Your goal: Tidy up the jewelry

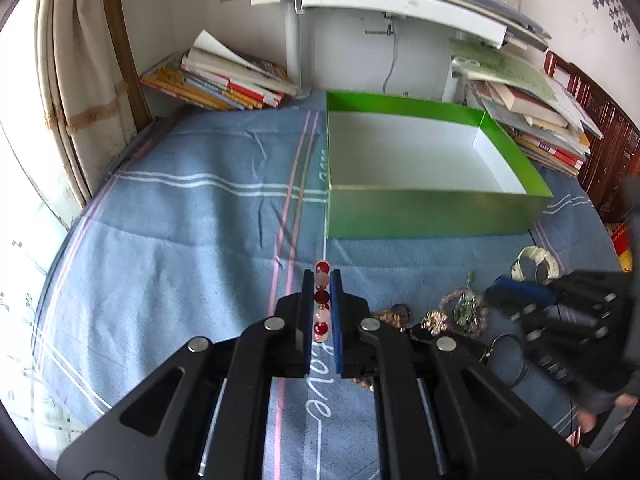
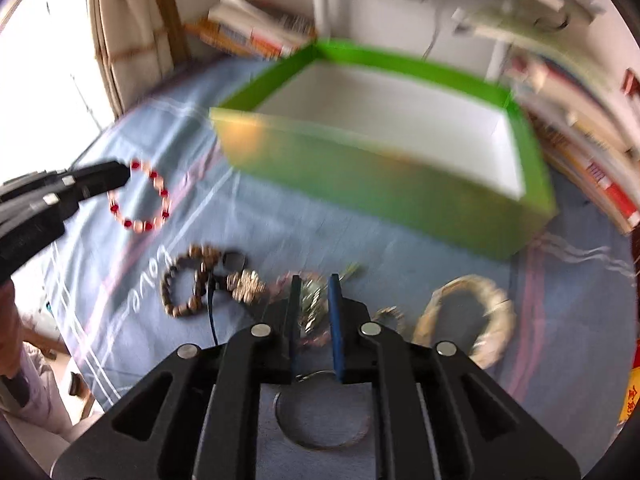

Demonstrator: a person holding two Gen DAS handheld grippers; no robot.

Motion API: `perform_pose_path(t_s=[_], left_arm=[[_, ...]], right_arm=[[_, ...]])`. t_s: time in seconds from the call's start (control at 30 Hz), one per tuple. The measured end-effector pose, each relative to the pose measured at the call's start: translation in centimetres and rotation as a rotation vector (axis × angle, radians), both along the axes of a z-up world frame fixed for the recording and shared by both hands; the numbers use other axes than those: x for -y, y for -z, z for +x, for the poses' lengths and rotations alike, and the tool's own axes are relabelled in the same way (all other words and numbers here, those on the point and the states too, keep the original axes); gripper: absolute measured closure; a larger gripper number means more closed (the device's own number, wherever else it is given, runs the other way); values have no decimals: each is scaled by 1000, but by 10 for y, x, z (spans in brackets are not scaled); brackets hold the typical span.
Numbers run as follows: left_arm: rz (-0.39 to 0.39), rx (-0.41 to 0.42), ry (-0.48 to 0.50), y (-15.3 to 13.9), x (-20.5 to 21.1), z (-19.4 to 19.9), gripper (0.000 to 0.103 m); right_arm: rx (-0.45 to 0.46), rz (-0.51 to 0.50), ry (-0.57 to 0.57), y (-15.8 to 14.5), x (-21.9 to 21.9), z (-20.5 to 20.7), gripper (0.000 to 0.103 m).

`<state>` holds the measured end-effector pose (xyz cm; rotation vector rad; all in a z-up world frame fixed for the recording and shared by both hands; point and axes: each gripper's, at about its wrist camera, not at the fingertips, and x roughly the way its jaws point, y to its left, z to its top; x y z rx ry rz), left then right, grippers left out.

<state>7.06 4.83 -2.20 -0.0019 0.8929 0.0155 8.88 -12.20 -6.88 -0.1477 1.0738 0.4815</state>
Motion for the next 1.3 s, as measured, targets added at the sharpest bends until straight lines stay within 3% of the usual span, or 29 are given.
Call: perform_pose_path(t_s=[0.13, 0.17, 0.2, 0.57, 0.7, 0.83, 1.0, 1.03, 1.3], left_arm=[[-5, -21, -2, 8, -1, 2, 95], [-5, -25, -3, 9, -1, 3, 95], [-4, -27, -4, 10, -1, 3, 95], [-10, 12, 10, -6, -4, 4, 95], [-16, 0, 4, -3, -7, 3, 95], [-22, -27, -5, 5, -9, 4, 95], [-25, -36, -6, 9, -11, 4, 95], [-24, -36, -7, 9, -12, 5, 95], [-22, 9, 16, -11, -11, 4, 95]], right_arm=[[-39, 0, 7, 17, -5, 3, 89], [-36, -1, 5, 17, -6, 2, 92], [-31, 2, 5, 16, -6, 2, 103], [51, 48, 66, -21, 15, 4, 103], [-7, 35, 71, -4, 16, 9, 88], [-54, 39, 12, 11, -3, 7, 81], [-78, 31, 1, 24, -13, 10, 83], [-72, 32, 4, 22, -13, 9, 94], [41, 34, 42, -18, -1, 2, 94]])
